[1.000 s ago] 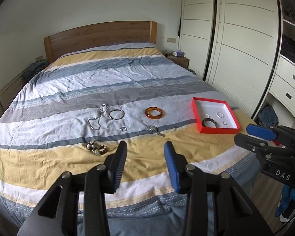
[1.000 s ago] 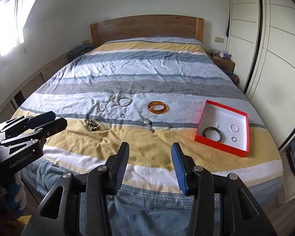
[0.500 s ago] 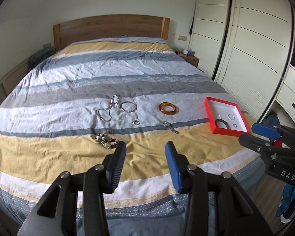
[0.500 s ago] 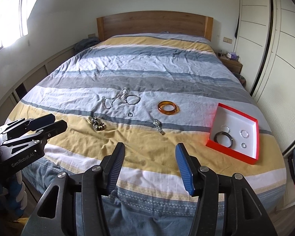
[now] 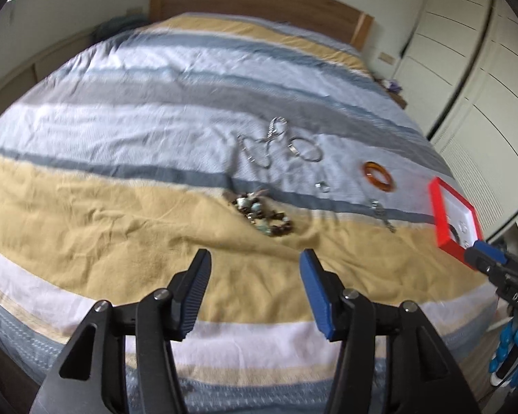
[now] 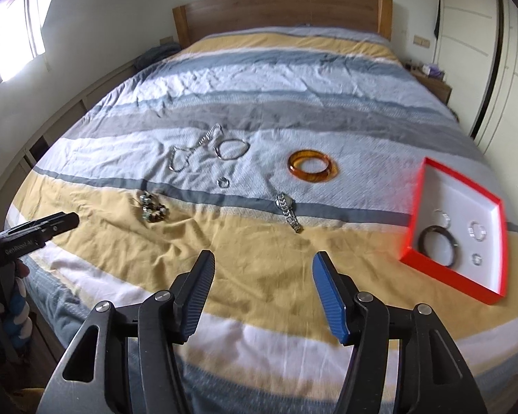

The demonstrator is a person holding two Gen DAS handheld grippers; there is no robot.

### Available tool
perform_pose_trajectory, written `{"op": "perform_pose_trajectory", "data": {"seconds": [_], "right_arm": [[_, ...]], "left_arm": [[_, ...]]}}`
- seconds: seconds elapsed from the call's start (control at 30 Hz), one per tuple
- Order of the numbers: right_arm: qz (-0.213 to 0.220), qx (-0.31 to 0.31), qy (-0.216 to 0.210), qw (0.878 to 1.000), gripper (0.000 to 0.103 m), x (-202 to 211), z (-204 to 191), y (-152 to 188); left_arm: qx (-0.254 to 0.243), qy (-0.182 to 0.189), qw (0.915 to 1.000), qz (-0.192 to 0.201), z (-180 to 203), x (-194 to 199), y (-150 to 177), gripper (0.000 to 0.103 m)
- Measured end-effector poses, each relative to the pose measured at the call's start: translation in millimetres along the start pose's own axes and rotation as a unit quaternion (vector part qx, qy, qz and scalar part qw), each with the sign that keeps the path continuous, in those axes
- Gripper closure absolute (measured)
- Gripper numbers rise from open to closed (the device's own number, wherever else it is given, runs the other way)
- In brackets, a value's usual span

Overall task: Organize jewelry
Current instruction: 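Grasp the beaded bracelet with the left tool while the right tool grasps the metal watch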

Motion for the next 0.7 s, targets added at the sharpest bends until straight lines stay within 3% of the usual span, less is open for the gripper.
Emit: {"op": "perform_pose_trajectory", "data": {"seconds": [0.33,0.53,0.7], "right_arm": [[-0.033,-0.010,-0.019,0.999,0.042,-96,27,-5],[-0.039,-0.014,-0.015,0.999,0.042,-140,42,-13],[-0.052,-0.017,-0.017,0.998,0.043,-175,50,-12]], "left_arm": [[0.059,0.006,0.9962,-0.063,-5,-97,-8,0.051],[0.082,-0.034,0.9923,-0.087,-13,-151,-4,0.051],[0.052,-0.064,0.9939,-0.073,-7,-166,-3,0.052]]}}
Point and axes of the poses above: each gripper's, at about its wrist camera, not at the fingertips, and x roughly against the way its jaws point, z to its right, y to its underside, the point moved 2 cm from there along -x, roughly the way its jaws point, and after that the axes turned 9 degrees about z, right-handed, at the moved point
